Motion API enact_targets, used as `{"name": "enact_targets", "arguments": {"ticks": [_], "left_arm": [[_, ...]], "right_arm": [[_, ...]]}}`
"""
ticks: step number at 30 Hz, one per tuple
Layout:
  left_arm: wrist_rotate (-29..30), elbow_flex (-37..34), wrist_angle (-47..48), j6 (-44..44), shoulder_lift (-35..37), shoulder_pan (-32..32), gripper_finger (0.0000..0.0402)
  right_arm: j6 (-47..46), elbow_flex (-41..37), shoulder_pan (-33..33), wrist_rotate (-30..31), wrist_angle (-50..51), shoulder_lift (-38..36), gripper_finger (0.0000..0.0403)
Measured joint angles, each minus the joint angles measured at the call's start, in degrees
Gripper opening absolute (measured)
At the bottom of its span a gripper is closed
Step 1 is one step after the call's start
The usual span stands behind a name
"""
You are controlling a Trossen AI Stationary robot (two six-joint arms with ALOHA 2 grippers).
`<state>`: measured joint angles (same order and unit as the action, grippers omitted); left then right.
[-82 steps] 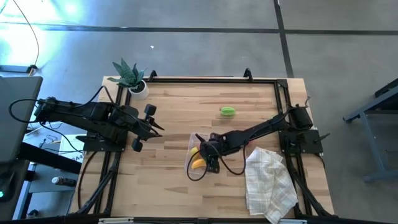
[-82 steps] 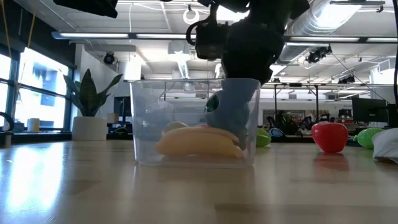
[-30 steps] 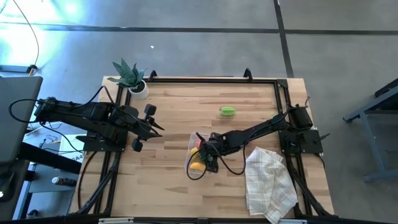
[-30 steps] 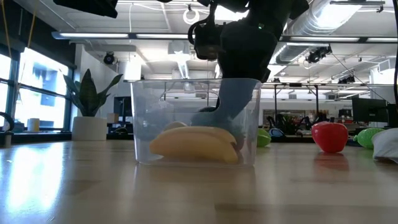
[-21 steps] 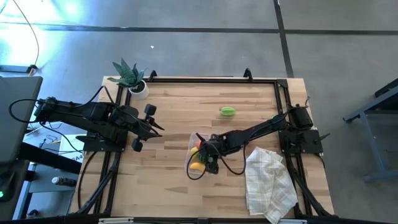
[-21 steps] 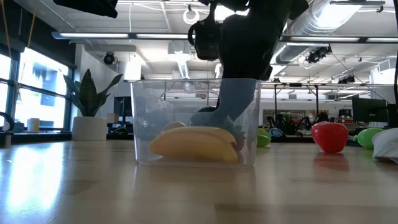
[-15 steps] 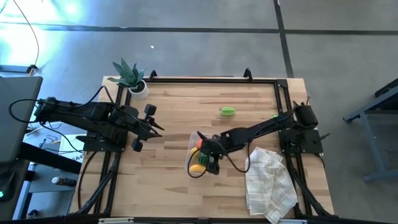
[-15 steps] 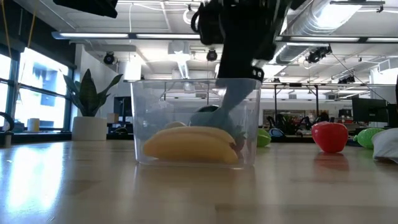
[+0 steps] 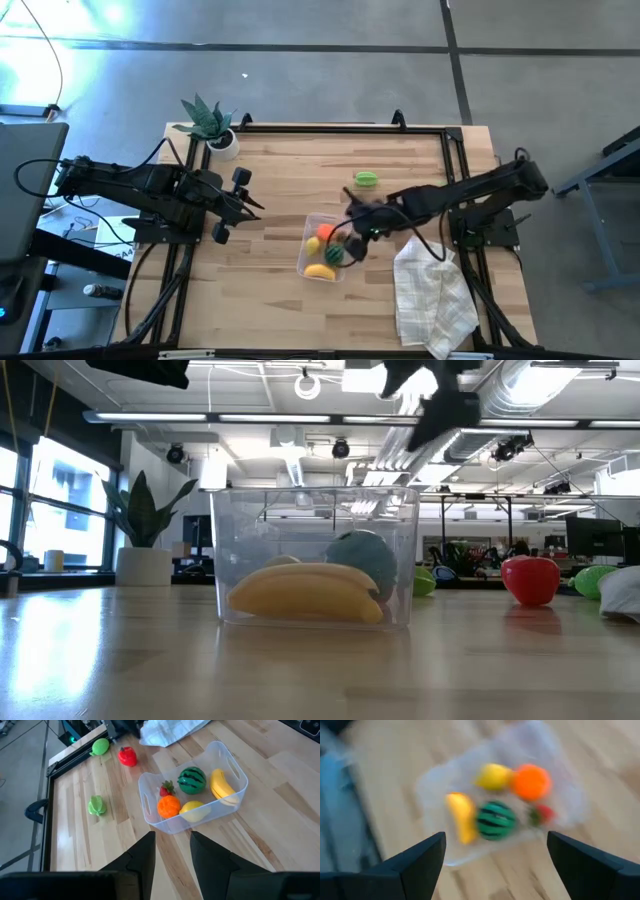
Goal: Pick and placing Produce into tupperware
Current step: Put the apple into the transparent bin
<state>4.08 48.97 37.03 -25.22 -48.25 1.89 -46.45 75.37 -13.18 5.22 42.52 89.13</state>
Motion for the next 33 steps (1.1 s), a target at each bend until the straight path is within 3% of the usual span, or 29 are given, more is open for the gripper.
{"name": "enact_targets", "arguments": {"ticks": [5,13,22,33], "left_arm": [[0.0,0.0,0.01,0.01,0.01,0.0,0.0111],[0.01,0.0,0.01,-0.01,0.02,0.0,0.0111],[0.0,0.0,0.01,0.01,0.02,0.0,0.0111],[0.0,0.0,-0.01,0.0,0.0,0.0,0.0111]], "right_arm": [[-19.53,0.0,0.01,8.21,12.65,-2.25,0.0339],[-38.39,-0.09,1.16,16.12,27.63,-1.88,0.0339],[-42.24,-2.1,4.01,17.12,35.11,-1.91,0.0339],[-41.15,-15.52,9.73,12.17,18.7,-8.05,0.0339]]}}
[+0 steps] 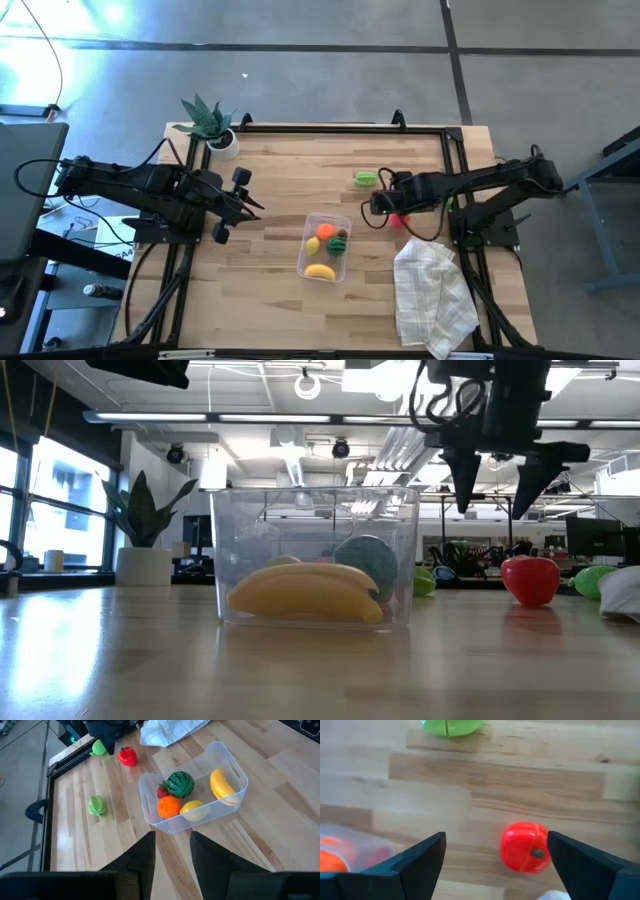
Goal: Pick and placing Produce into tupperware
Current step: Put the apple into the transparent bin
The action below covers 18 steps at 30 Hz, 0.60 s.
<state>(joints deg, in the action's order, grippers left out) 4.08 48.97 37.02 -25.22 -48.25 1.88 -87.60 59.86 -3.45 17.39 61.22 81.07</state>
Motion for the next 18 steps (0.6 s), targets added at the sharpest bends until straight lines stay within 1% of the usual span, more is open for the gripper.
{"name": "enact_targets", "arguments": {"ticks": [4,6,9,14,18], "left_arm": [[0.01,0.0,0.02,-0.01,0.0,-0.02,0.0111],[0.02,0.0,0.0,0.0,0.0,0.0,0.0111],[0.02,0.0,-0.01,-0.01,0.02,0.0,0.0111],[0.0,0.0,0.01,0.01,0.01,0.01,0.0111],[0.01,0.0,-0.01,0.01,0.02,-0.01,0.0111]], "right_arm": [[-6.57,-4.62,-0.03,-0.5,-2.77,-2.86,0.0339],[-10.67,-6.74,-0.41,-1.95,-3.99,-3.52,0.0339],[-14.36,-9.08,-0.99,-3.18,-6.2,-3.64,0.0339],[-17.4,-10.87,-1.48,-4.19,-8.15,-3.62,0.0339],[-17.62,-12.04,-1.45,-5.77,-8.36,-3.62,0.0339]]}}
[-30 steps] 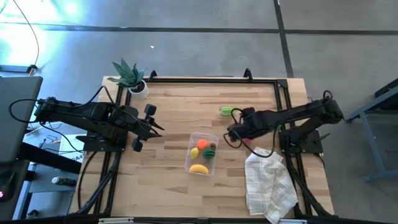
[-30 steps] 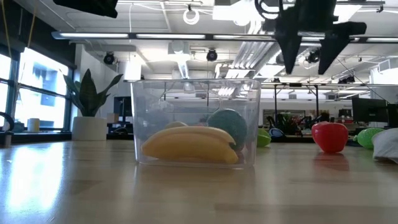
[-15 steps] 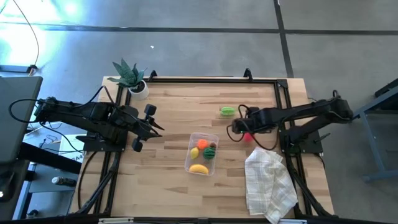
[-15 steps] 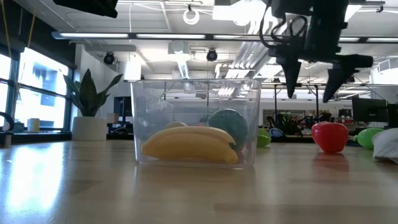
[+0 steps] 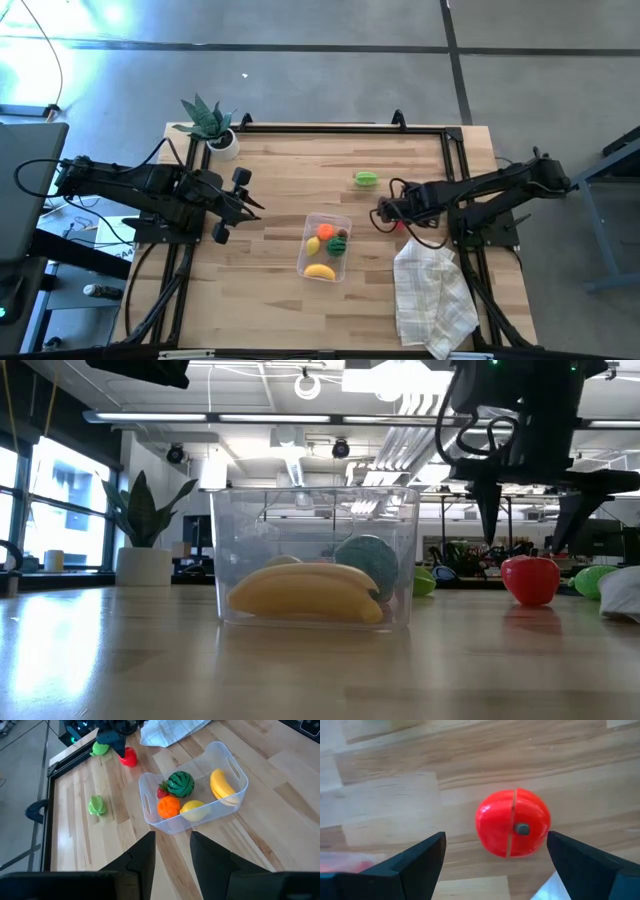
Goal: Pick and placing Produce into tupperware
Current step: Put the apple into the transparent bin
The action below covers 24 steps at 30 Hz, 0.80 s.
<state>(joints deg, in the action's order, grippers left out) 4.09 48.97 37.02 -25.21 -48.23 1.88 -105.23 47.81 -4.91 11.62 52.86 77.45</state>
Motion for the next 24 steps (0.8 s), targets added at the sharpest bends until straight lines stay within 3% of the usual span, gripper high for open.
{"name": "enact_targets", "arguments": {"ticks": [24], "left_arm": [[-0.01,0.0,0.02,0.0,-0.02,0.0,0.0111]], "right_arm": [[-0.39,-0.99,-0.66,-0.33,1.54,2.49,0.0342]]}}
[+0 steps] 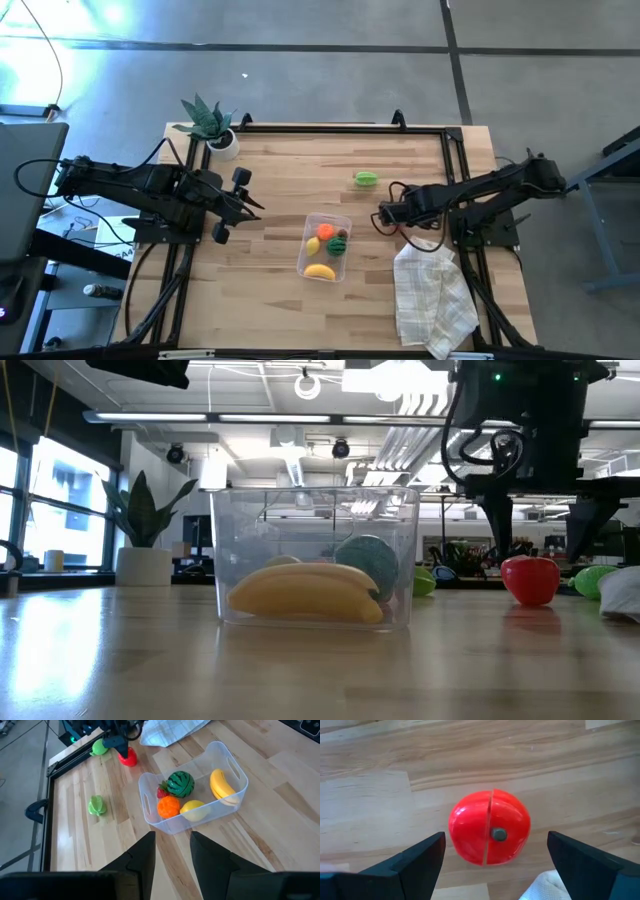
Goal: Pick and placing Produce into tupperware
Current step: Put the apple into the transparent bin
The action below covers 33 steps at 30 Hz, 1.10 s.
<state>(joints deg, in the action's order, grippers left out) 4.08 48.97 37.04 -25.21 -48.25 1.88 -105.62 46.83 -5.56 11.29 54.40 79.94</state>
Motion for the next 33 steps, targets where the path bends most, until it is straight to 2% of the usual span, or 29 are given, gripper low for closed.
{"name": "enact_targets", "arguments": {"ticks": [16,25,33], "left_arm": [[0.0,0.0,-0.02,-0.02,0.02,-0.01,0.0111],[0.01,0.0,-0.02,-0.01,0.02,0.02,0.0111],[0.02,0.0,-0.02,0.0,0.02,0.0,0.0111]], "right_arm": [[0.42,0.0,0.81,0.02,-3.47,5.46,0.0342],[-0.93,-0.16,0.81,0.46,-3.52,5.74,0.0342],[-2.0,-5.17,0.81,-0.92,-12.11,6.01,0.0342]]}}
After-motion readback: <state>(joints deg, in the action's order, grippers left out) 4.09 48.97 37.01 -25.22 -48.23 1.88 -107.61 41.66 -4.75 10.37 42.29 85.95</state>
